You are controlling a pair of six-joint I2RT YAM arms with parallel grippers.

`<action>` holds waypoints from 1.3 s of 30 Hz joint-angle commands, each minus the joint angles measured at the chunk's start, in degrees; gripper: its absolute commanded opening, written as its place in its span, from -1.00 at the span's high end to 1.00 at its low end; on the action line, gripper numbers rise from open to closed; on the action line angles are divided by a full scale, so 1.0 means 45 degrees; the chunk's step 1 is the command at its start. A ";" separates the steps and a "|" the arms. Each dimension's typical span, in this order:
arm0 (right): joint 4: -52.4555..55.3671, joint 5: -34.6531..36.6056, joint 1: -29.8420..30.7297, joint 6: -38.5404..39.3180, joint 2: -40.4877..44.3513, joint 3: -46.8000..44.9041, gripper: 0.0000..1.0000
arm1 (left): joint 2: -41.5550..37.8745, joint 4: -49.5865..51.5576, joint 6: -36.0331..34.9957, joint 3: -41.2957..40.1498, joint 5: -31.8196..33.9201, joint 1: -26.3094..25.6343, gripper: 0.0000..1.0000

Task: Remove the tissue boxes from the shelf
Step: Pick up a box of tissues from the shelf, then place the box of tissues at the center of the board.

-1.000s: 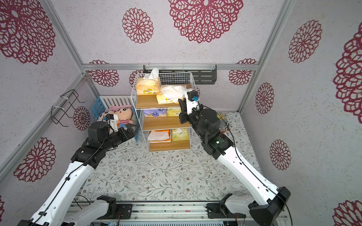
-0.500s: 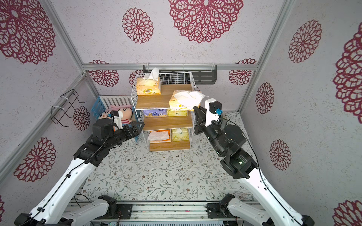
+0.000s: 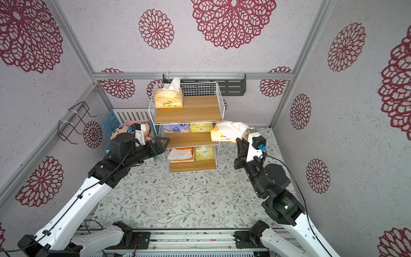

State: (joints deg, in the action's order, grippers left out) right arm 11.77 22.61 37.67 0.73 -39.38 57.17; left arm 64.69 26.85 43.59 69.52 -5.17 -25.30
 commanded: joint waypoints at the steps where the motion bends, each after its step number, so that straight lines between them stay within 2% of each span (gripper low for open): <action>1: -0.0707 0.1146 0.0047 -0.0547 0.0660 -0.0864 1.00 | 0.0185 -0.0154 -0.0029 0.0221 0.0260 -0.0231 -0.94; 8: -0.0814 0.2101 0.0047 -0.1553 0.1642 -0.2985 1.00 | 0.0481 -0.0218 -0.0173 0.0179 0.0308 -0.0339 -0.94; 22: -0.0808 0.3703 0.0047 -0.3960 0.2199 -0.6888 1.00 | 0.0824 -0.0631 -0.0428 -0.0092 0.0288 -0.0437 -0.94; 28: -0.0895 0.3862 0.0047 -0.4848 0.2361 -0.8137 1.00 | 0.0842 -0.0682 -0.0508 -0.0308 0.0304 -0.0438 -0.94; 33: -0.1201 0.3821 0.0027 -0.4832 0.2102 -0.8197 1.00 | 0.0817 -0.0748 -0.0507 -0.0515 0.0281 -0.0446 -0.94; 39: -0.0628 0.3246 0.0027 -0.5845 0.0339 -0.7523 1.00 | 0.0611 -0.0897 -0.0200 -0.0809 0.0231 -0.0433 -0.94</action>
State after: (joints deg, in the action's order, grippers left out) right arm 10.41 37.67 37.67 -21.45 -35.20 20.43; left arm 68.01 24.53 42.26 66.89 -4.16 -26.74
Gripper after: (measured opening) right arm 0.079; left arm 0.971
